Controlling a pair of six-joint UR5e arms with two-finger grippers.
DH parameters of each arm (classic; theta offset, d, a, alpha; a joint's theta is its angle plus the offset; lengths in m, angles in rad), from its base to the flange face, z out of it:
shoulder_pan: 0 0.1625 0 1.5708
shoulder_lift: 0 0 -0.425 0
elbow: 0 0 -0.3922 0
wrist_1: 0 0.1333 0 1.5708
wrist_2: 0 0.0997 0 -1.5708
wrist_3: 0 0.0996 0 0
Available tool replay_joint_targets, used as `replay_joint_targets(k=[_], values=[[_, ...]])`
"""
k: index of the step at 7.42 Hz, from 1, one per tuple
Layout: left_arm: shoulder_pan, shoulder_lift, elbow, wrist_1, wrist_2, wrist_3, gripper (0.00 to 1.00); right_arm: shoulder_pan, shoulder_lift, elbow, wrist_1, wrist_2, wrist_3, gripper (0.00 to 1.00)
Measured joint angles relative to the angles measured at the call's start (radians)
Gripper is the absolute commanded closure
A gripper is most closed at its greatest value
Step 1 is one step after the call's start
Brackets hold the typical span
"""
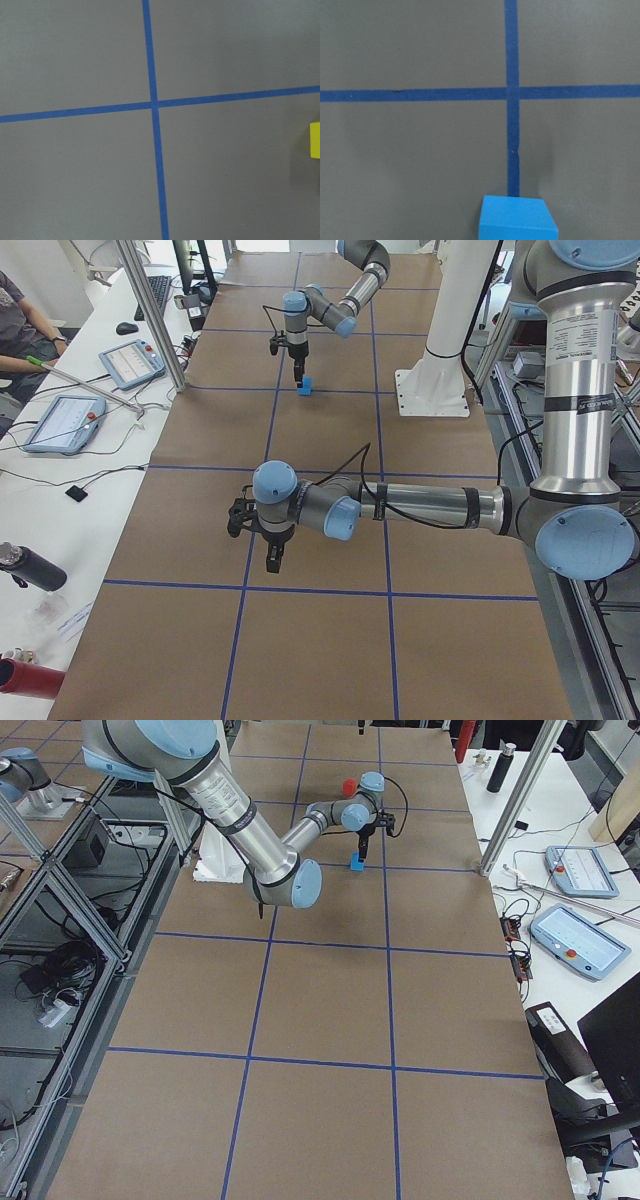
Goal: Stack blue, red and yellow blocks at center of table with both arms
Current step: 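Open the right gripper and raise it while the left gripper reaches the red cube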
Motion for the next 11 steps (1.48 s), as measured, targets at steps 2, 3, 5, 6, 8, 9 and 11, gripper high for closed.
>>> replay_joint_targets(k=[2,3,5,6,8,9,11], values=[[0.191,0.001,-0.021,-0.201,0.030,-0.270,0.01,0.073,-0.078,0.118,-0.032,0.081,-0.008,0.00],[0.282,0.001,-0.039,-0.234,0.091,-0.319,0.01,0.094,-0.141,0.184,-0.039,0.095,-0.019,0.00],[0.389,0.007,-0.080,-0.250,0.191,-0.340,0.00,0.108,-0.213,0.246,-0.042,0.095,-0.041,0.00],[0.413,0.016,-0.096,-0.252,0.214,-0.338,0.00,0.109,-0.225,0.254,-0.042,0.092,-0.045,0.00],[0.469,0.021,-0.105,-0.252,0.278,-0.306,0.00,0.112,-0.239,0.258,-0.042,0.090,-0.047,0.00],[0.485,0.021,-0.105,-0.252,0.299,-0.275,0.00,0.115,-0.250,0.265,-0.042,0.090,-0.048,0.00],[0.494,0.017,-0.102,-0.250,0.311,-0.218,0.00,0.121,-0.278,0.285,-0.042,0.089,-0.050,0.00]])
